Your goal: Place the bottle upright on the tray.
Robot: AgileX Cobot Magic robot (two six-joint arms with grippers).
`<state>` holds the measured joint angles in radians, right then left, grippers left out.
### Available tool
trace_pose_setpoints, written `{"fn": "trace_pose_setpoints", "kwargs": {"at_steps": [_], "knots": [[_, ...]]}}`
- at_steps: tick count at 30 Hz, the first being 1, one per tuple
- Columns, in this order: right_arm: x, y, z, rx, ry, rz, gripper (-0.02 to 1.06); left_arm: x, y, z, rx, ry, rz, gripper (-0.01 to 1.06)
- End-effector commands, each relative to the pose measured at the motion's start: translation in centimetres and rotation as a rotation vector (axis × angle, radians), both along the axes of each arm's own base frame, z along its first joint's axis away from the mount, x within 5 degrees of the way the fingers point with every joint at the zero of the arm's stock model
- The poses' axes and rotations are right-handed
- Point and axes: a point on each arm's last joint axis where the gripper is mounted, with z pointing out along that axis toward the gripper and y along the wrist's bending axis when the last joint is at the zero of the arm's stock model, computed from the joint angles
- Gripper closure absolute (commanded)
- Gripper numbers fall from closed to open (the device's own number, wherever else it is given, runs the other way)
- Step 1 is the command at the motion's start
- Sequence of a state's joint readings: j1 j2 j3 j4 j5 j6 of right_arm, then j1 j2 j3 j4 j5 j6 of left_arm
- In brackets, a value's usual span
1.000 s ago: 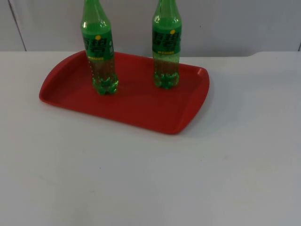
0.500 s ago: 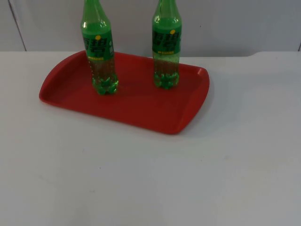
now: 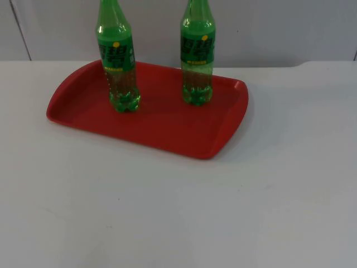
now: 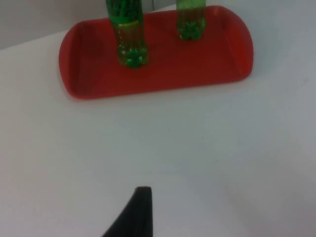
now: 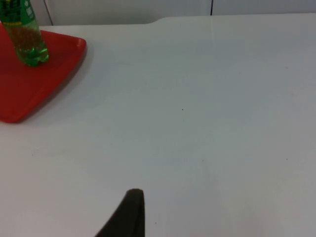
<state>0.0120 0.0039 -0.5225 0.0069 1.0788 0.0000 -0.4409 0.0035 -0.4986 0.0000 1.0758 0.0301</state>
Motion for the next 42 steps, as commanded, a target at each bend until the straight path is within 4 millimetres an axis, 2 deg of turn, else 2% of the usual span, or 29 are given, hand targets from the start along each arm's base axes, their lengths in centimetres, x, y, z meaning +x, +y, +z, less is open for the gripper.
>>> {"fn": "trace_pose_setpoints", "kwargs": {"at_steps": [1, 14, 36, 42], "knots": [[0.01, 0.01, -0.16, -0.006, 0.001, -0.004, -0.01, 0.03, 0.07, -0.11, 0.005, -0.003, -0.002, 0.0], [0.01, 0.01, -0.16, -0.006, 0.001, -0.004, -0.01, 0.02, 0.06, -0.11, 0.005, -0.003, 0.023, 0.0], [0.01, 0.03, -0.16, -0.004, 0.001, -0.003, -0.01, -0.04, -0.12, -0.11, 0.006, -0.002, 0.413, 0.0], [0.01, 0.03, -0.16, -0.004, 0.001, -0.003, -0.01, -0.05, -0.15, -0.11, 0.006, -0.002, 0.468, 0.0]]}}
